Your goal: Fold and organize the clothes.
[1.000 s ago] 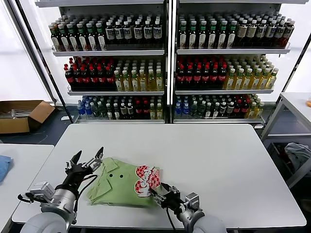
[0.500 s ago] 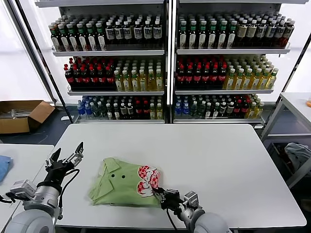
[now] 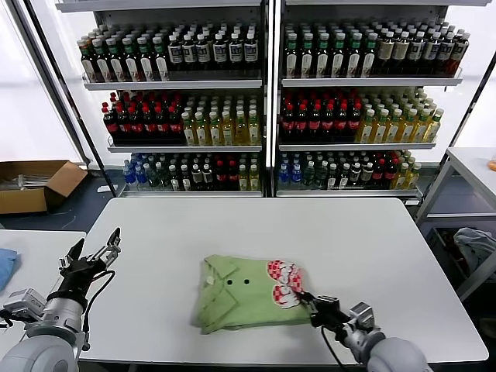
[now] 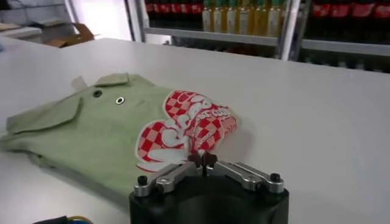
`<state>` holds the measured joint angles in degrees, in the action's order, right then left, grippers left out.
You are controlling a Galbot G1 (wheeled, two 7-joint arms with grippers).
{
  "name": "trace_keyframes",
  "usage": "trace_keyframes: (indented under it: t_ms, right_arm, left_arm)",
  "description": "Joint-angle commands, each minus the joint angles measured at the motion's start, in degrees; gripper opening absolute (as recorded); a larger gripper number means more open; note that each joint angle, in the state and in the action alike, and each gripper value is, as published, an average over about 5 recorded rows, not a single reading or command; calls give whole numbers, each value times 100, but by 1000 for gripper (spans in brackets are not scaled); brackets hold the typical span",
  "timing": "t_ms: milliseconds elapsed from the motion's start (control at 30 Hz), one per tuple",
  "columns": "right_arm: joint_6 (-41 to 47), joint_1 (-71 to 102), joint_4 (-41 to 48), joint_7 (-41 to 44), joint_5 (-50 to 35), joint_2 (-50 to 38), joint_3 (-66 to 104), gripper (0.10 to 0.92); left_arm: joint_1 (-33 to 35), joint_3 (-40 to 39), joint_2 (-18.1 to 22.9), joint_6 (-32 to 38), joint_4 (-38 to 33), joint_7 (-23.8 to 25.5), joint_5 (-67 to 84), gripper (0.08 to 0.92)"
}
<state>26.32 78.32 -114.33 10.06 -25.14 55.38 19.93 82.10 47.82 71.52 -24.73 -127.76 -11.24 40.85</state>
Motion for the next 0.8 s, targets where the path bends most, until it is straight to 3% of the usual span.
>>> trace_keyframes:
  t_ms: [33, 267, 533, 800]
  right_arm:
    - [-132, 685, -365, 292, 352, -206, 1359, 153]
    - [-82, 210, -625, -58, -116, 372, 1044, 347]
    - [-136, -1014, 571, -623, 168, 1433, -788, 581]
    - [327, -1444, 1072, -872, 602, 1702, -1673, 784]
  left_arm:
    - [47, 52, -11, 5, 1, 42, -24, 823]
    - [264, -419, 169, 32, -328, 132, -340, 823]
    - [385, -635, 254, 78, -417, 194, -622, 823]
    - [432, -605, 279, 111, -367, 231, -644, 823]
